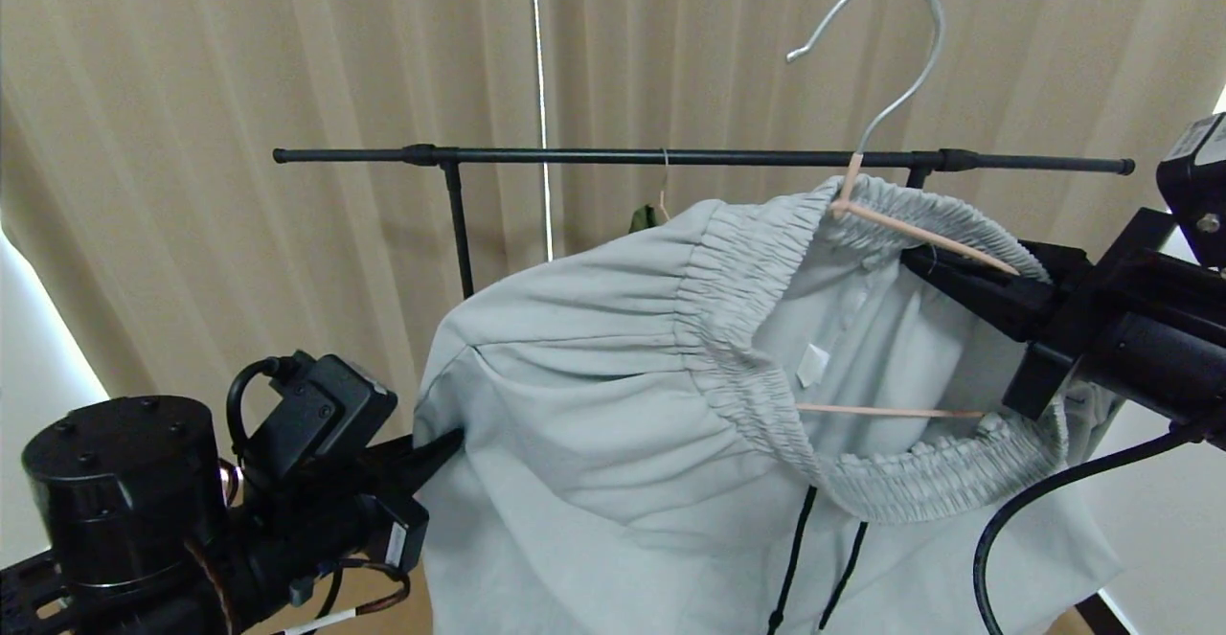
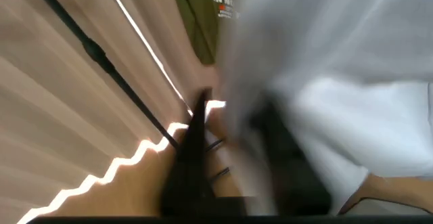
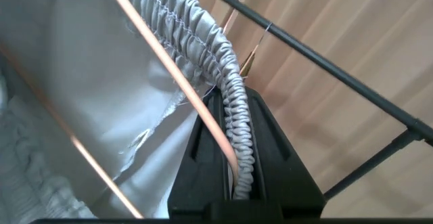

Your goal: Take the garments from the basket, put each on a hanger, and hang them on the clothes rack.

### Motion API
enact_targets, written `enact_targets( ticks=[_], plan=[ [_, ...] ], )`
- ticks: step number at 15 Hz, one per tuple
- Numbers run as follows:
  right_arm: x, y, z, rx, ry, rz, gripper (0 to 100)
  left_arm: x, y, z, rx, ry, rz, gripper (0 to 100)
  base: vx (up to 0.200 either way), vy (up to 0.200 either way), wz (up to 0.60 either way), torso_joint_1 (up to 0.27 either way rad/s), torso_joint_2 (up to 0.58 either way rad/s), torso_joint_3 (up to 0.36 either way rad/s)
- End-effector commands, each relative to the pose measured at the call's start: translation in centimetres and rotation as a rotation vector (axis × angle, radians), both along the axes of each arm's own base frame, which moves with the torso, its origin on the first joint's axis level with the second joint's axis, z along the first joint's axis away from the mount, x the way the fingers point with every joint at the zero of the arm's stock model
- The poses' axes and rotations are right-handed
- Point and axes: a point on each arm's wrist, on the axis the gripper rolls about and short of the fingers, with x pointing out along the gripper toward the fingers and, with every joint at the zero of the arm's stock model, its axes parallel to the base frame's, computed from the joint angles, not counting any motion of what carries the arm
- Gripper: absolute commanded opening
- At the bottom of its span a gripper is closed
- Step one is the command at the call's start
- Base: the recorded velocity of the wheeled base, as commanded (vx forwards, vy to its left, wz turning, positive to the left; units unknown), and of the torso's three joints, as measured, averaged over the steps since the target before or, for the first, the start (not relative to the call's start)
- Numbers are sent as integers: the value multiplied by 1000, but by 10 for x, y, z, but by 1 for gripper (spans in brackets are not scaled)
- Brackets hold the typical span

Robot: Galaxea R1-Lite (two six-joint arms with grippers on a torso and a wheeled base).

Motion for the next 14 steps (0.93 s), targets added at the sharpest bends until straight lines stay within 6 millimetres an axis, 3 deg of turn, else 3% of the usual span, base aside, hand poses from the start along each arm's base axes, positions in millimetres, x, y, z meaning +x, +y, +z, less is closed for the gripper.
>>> enact_targets(
  ticks=[1, 8, 13, 14],
  plan=[
    [1, 1, 0, -3, 2, -2, 0, -1, 2, -3, 7, 9, 10, 0, 0, 0, 0, 0, 0, 0],
    [7, -11, 1, -3, 0, -79, 0, -1, 51, -19, 85, -30, 216, 0, 0, 0, 0, 0, 0, 0],
    [8, -14, -1, -6, 5, -97, 0, -2, 59, -21, 119, -31, 246, 0, 0, 0, 0, 0, 0, 0],
    [7, -14, -2, -7, 10, -99, 0, -2, 58, -19, 114, -37, 244, 100, 0, 0, 0, 0, 0, 0]
  ],
)
